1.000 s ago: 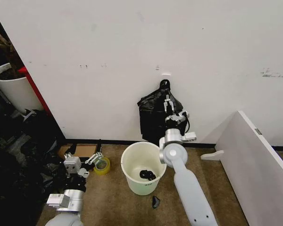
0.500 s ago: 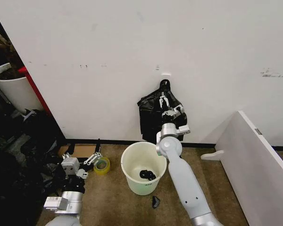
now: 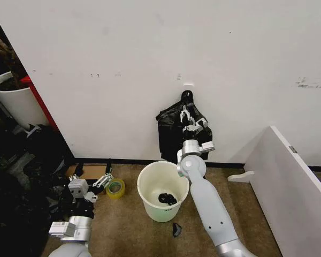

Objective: Place the garbage bag over the trash bin.

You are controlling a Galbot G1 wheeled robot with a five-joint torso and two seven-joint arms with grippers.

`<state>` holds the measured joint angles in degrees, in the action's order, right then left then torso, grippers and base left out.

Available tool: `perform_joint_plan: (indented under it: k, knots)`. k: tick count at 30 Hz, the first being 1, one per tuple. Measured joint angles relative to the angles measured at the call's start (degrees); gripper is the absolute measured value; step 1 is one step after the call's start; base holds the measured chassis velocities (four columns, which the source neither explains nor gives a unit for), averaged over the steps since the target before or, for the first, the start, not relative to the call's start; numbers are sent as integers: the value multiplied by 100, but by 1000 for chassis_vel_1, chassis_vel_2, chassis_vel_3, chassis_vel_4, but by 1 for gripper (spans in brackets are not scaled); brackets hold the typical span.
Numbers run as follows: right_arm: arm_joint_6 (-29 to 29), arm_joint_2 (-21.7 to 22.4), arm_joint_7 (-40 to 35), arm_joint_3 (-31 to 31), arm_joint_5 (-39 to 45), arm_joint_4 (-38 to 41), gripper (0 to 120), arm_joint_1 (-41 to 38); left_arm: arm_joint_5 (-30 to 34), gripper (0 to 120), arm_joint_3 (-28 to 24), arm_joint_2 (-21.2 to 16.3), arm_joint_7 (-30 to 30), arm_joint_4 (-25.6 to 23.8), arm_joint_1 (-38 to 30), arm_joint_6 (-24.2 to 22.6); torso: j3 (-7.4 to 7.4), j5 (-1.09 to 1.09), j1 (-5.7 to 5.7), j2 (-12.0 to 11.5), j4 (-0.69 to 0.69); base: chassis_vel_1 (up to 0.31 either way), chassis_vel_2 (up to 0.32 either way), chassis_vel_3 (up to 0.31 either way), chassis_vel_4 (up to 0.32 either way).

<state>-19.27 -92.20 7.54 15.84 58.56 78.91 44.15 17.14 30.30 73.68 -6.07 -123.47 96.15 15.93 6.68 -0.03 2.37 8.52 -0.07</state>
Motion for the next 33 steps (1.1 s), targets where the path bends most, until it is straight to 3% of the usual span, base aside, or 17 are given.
perform_joint_plan:
  k: [9,24,33]
  knots:
    - [-31,2,35,61,-126,-228,0,-133,24,100,7,-28,-29,112,-67,5,0,0,0,0,1,0,0,0,0]
    - [-391,347,275,-69,-478,254,0,846,-23,100,-101,40,-33,318,-234,-9,-1,1,-1,0,0,0,0,0,0]
    - [-509,749,347,-163,-1445,643,0,1670,-68,100,-155,124,-28,409,-290,21,-1,1,-1,0,0,0,0,0,0]
